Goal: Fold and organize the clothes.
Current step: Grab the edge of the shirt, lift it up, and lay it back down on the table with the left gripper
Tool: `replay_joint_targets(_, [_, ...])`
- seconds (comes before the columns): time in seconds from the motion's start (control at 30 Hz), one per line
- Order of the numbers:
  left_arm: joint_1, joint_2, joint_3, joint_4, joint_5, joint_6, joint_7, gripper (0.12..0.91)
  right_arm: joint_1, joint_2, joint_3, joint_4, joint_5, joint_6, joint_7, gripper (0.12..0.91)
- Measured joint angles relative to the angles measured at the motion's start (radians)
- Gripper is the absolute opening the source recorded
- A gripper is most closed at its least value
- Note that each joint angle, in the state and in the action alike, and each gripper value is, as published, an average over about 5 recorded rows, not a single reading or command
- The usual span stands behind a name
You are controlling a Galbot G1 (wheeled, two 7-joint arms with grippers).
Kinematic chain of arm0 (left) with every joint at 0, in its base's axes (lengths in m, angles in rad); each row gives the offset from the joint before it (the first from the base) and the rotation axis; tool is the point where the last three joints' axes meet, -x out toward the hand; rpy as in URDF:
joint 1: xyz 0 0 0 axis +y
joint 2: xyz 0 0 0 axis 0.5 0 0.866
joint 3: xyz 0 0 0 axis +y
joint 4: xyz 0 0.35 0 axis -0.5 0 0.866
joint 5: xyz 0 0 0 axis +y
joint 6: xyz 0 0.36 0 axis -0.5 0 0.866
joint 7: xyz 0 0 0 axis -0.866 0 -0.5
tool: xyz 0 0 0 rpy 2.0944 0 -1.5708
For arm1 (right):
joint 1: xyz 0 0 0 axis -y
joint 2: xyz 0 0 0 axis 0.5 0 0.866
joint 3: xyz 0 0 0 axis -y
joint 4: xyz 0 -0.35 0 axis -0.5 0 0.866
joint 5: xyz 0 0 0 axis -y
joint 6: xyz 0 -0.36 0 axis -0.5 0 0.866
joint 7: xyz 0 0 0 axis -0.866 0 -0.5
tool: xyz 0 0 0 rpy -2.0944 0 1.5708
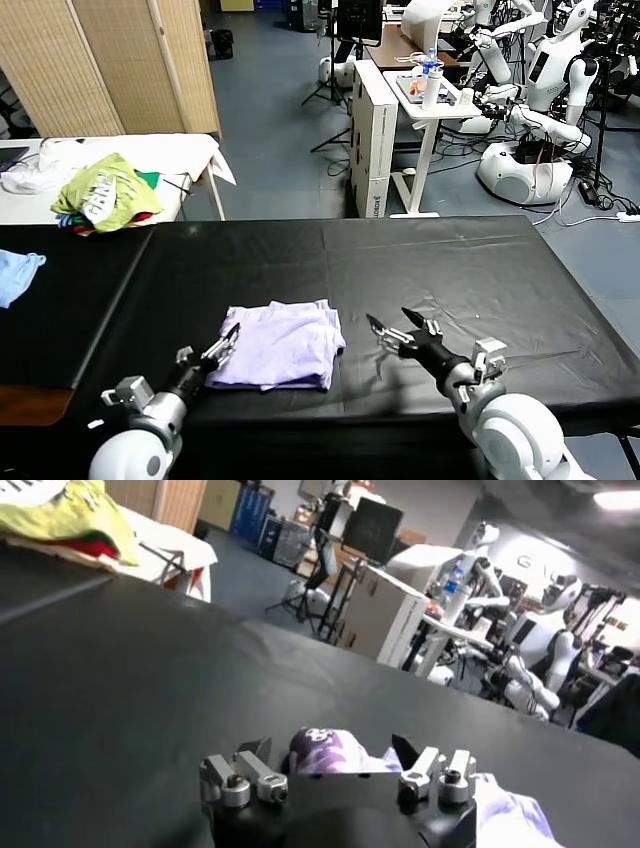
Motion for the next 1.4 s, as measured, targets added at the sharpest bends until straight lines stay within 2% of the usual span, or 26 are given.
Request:
replay_joint_targets(1.0, [0.002,-0.036,-0.005,0.024,-0.033,-0.015,0.016,0.907,-0.049,-0.001,0.034,0.044,0.000,-0.002,0.000,0.907])
replay_joint_targets(1.1, [0.002,-0.040,-0.005,0.027,-0.032,-0.016,0.021,0.882,-0.051,-0.002,0.037,0.048,0.001,-0.002,0.000,0.907])
replay_joint_targets(1.2, [0.001,-0.045,-0.005,0.034,-0.035,-0.016,0.024,0.752,-0.053,-0.002,0.038,0.050,0.000,-0.002,0.000,0.907])
replay_joint_targets(1.4, [0.001,-0.052,-0.006,0.050,-0.051,-0.017,0.031,0.372,-0.060,-0.002,0.044,0.053,0.000,-0.002,-0.001,0.907])
